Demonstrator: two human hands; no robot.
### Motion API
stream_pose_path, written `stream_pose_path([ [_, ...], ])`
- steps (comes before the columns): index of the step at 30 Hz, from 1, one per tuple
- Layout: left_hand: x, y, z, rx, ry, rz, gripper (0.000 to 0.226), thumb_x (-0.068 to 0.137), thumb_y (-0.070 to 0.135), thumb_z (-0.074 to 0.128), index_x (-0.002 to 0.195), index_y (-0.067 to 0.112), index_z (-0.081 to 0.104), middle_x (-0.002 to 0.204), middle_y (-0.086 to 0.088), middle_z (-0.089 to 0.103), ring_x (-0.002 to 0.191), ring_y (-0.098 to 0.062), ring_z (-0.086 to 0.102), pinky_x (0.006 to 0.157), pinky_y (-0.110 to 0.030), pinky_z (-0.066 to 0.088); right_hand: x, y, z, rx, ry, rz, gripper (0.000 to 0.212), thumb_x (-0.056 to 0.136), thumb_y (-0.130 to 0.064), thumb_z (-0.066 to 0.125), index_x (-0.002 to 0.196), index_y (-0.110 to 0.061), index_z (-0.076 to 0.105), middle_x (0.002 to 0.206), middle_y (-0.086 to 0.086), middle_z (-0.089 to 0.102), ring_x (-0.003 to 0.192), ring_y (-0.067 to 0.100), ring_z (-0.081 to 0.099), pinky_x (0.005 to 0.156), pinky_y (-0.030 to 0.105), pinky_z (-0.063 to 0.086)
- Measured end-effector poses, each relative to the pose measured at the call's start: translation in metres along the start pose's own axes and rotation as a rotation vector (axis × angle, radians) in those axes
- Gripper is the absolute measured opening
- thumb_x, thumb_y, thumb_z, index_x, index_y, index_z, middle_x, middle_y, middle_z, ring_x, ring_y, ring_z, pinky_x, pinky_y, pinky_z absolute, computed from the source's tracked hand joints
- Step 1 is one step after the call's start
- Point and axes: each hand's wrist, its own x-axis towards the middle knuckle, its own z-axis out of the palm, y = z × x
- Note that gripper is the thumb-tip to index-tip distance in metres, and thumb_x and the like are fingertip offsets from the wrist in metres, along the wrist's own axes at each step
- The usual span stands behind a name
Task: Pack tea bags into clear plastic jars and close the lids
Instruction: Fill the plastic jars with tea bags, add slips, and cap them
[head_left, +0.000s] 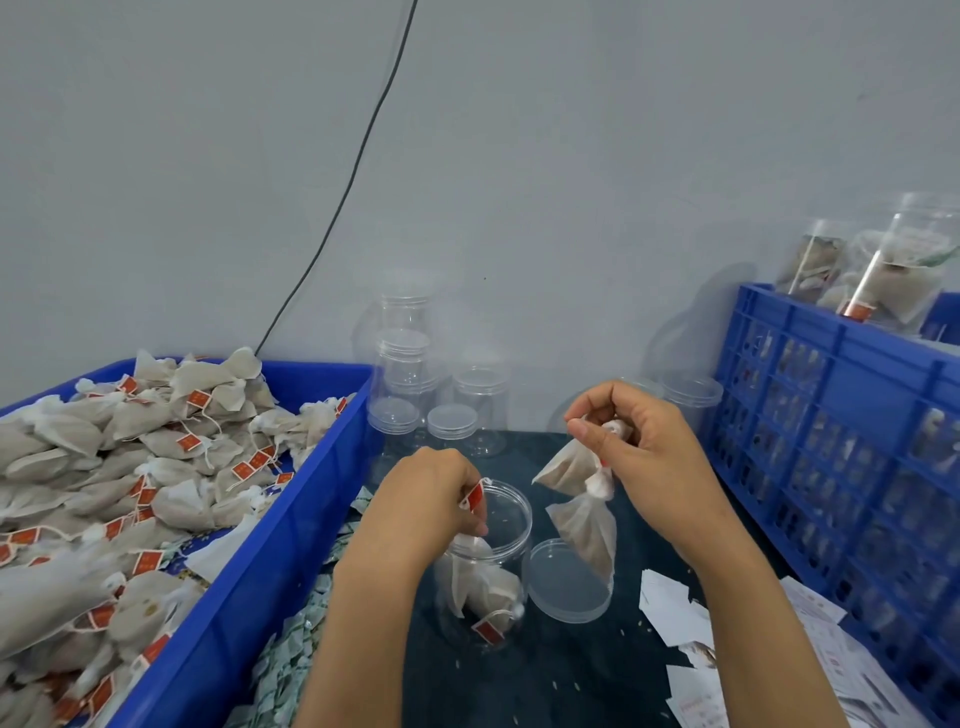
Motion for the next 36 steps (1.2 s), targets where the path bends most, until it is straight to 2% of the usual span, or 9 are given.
stream_pose_path([
  [5,0.014,0.022,-0.002,0.134,-0.151,-0.033,0.016,0.080,0.011,0.075,0.096,0.011,0.072,0.098,-0.007,0.071,0.091,-0.023,0.067,0.083,-0.033,0.055,0.000,0.001,-0.002,0.017,0.005,-0.002,0.009,0.090,-0.015,0.064,0.083,-0.022,0.066,0.080,-0.006,0.062,0.065,-0.003,0.053,0.060,0.010,0.044],
  [8,0.024,0.031,-0.002,0.205,-0.447,-0.126,0.012,0.083,0.012,0.073,0.088,0.007,0.064,0.095,-0.008,0.072,0.081,-0.021,0.066,0.086,-0.036,0.056,-0.001,0.001,-0.003,0.049,0.000,0.007,0.009,0.089,-0.016,0.065,0.083,-0.022,0.066,0.072,-0.015,0.059,0.060,-0.003,0.050,0.057,0.010,0.042],
  [11,0.033,0.032,0.005,0.292,-0.712,-0.243,0.036,0.088,0.029,0.070,0.116,0.008,0.065,0.117,-0.005,0.068,0.094,-0.021,0.064,0.097,-0.036,0.050,-0.001,0.001,-0.002,0.099,0.028,0.014,0.008,0.088,-0.014,0.067,0.082,-0.020,0.066,0.071,-0.014,0.060,0.059,-0.002,0.049,0.055,0.012,0.042],
  [13,0.036,0.031,0.008,0.335,-0.722,-0.237,0.049,0.088,0.040,0.068,0.127,0.011,0.059,0.123,-0.004,0.064,0.104,-0.024,0.063,0.096,-0.037,0.050,0.000,0.000,-0.001,0.125,0.058,0.021,0.009,0.087,-0.013,0.068,0.080,-0.018,0.066,0.073,-0.008,0.062,0.056,0.002,0.049,0.053,0.016,0.044],
  [18,0.036,0.030,0.006,0.207,-0.721,-0.264,0.045,0.092,0.036,0.062,0.127,0.008,0.058,0.122,-0.011,0.063,0.108,-0.029,0.064,0.098,-0.042,0.051,0.000,-0.001,0.003,0.151,0.114,0.026,0.012,0.085,-0.011,0.070,0.077,-0.019,0.064,0.074,-0.004,0.064,0.052,-0.001,0.052,0.050,0.014,0.044],
  [24,0.020,0.024,-0.024,-0.075,-0.341,-0.042,0.015,0.094,0.011,0.055,0.103,0.014,0.067,0.101,-0.007,0.073,0.089,-0.021,0.070,0.086,-0.036,0.057,0.001,0.000,0.008,0.239,0.219,0.001,0.010,0.085,-0.013,0.070,0.078,-0.018,0.065,0.072,-0.007,0.063,0.060,0.007,0.056,0.053,0.019,0.048],
  [29,-0.014,0.025,-0.029,-0.447,0.013,0.179,0.015,0.081,0.026,0.075,0.093,0.031,0.067,0.095,0.017,0.068,0.084,-0.001,0.066,0.084,-0.030,0.056,0.000,-0.003,0.020,0.352,0.304,-0.022,0.008,0.087,-0.006,0.067,0.080,-0.010,0.063,0.073,0.004,0.061,0.055,0.009,0.057,0.047,0.019,0.048],
  [32,-0.019,0.031,-0.014,-0.382,0.161,0.217,0.035,0.071,0.041,0.081,0.099,0.033,0.061,0.100,0.025,0.062,0.085,0.006,0.062,0.083,-0.027,0.054,0.000,-0.005,0.026,0.381,0.348,-0.033,0.008,0.087,-0.005,0.066,0.081,-0.009,0.063,0.072,0.003,0.060,0.053,0.009,0.055,0.048,0.018,0.047],
  [36,-0.015,0.032,-0.007,-0.270,0.434,0.229,0.017,0.081,0.044,0.070,0.084,0.033,0.058,0.089,0.022,0.064,0.074,0.001,0.063,0.073,-0.025,0.050,-0.001,-0.005,0.033,0.402,0.295,-0.007,0.007,0.088,-0.003,0.064,0.084,-0.008,0.063,0.075,0.003,0.060,0.061,0.008,0.057,0.054,0.020,0.050],
])
